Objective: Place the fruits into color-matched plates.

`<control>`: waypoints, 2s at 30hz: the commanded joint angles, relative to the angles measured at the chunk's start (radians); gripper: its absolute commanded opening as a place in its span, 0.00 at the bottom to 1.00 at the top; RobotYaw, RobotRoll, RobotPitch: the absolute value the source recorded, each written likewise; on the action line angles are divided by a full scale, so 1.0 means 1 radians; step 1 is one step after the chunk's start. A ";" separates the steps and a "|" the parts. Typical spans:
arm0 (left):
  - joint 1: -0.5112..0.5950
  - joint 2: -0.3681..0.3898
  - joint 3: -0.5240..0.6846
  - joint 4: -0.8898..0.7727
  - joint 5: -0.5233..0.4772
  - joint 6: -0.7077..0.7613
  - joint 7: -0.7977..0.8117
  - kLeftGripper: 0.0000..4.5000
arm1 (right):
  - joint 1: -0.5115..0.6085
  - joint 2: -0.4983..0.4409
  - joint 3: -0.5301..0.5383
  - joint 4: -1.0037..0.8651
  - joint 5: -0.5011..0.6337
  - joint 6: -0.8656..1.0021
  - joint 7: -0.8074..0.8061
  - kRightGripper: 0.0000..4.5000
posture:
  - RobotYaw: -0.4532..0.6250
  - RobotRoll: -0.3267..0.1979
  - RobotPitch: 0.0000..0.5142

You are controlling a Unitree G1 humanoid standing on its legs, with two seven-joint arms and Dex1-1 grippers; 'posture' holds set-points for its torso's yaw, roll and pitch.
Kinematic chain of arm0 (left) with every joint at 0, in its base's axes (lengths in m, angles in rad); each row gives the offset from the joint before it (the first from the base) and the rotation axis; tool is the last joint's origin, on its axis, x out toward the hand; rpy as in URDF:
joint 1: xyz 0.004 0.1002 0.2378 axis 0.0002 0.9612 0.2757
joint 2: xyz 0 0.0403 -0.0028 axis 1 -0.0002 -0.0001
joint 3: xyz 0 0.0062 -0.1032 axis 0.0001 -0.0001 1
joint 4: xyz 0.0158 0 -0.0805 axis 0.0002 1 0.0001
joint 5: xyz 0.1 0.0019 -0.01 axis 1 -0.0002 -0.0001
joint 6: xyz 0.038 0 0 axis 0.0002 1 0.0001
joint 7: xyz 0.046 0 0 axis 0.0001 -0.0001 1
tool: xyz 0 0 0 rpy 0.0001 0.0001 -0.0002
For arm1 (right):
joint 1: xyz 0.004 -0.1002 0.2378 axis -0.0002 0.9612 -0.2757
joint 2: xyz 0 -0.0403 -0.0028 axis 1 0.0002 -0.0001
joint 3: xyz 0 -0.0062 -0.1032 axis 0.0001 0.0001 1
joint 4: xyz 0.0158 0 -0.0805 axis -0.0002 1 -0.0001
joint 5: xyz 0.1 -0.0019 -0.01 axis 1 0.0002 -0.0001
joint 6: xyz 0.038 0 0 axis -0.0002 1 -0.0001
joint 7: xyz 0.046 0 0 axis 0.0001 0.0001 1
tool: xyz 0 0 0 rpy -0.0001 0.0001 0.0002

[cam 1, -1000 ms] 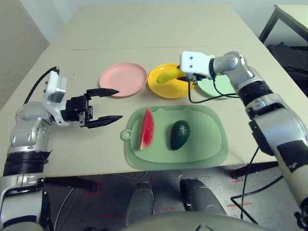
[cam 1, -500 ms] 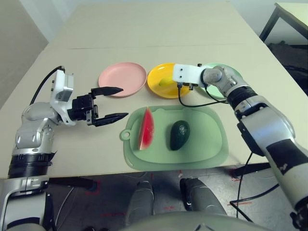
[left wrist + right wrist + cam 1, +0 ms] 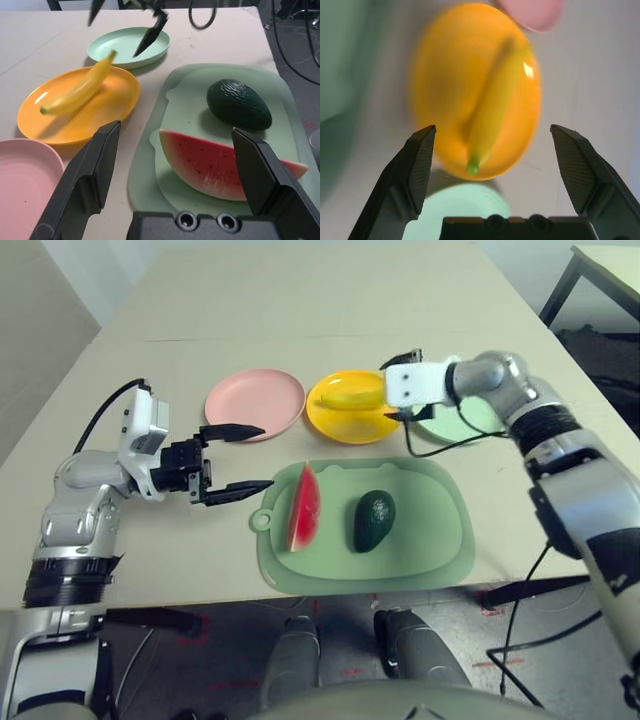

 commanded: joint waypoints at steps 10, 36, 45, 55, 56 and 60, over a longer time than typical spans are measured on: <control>-0.053 -0.005 -0.054 0.100 0.050 -0.070 -0.085 1.00 | 0.319 -0.245 -0.029 -1.048 0.230 0.805 0.298 0.99 | 0.38 0.62 0.24; -0.020 0.033 -0.053 0.106 0.077 -0.124 -0.139 1.00 | 0.394 -0.066 0.163 -1.013 0.102 0.818 0.121 0.99 | 0.42 0.62 0.27; 0.013 0.045 -0.046 0.086 0.070 -0.129 -0.122 1.00 | 0.417 -0.051 0.177 -1.000 0.104 0.776 0.141 0.99 | 0.43 0.62 0.29; 0.022 0.049 -0.043 0.080 0.075 -0.134 -0.114 1.00 | 0.432 -0.022 0.191 -0.940 0.080 0.767 0.113 0.99 | 0.44 0.62 0.29; 0.021 0.049 -0.044 0.082 0.076 -0.137 -0.115 1.00 | 0.433 -0.021 0.192 -0.930 0.074 0.765 0.106 0.99 | 0.44 0.62 0.29; 0.016 0.047 -0.049 0.090 0.081 -0.145 -0.115 1.00 | 0.438 -0.021 0.195 -0.911 0.052 0.777 0.093 0.99 | 0.43 0.62 0.29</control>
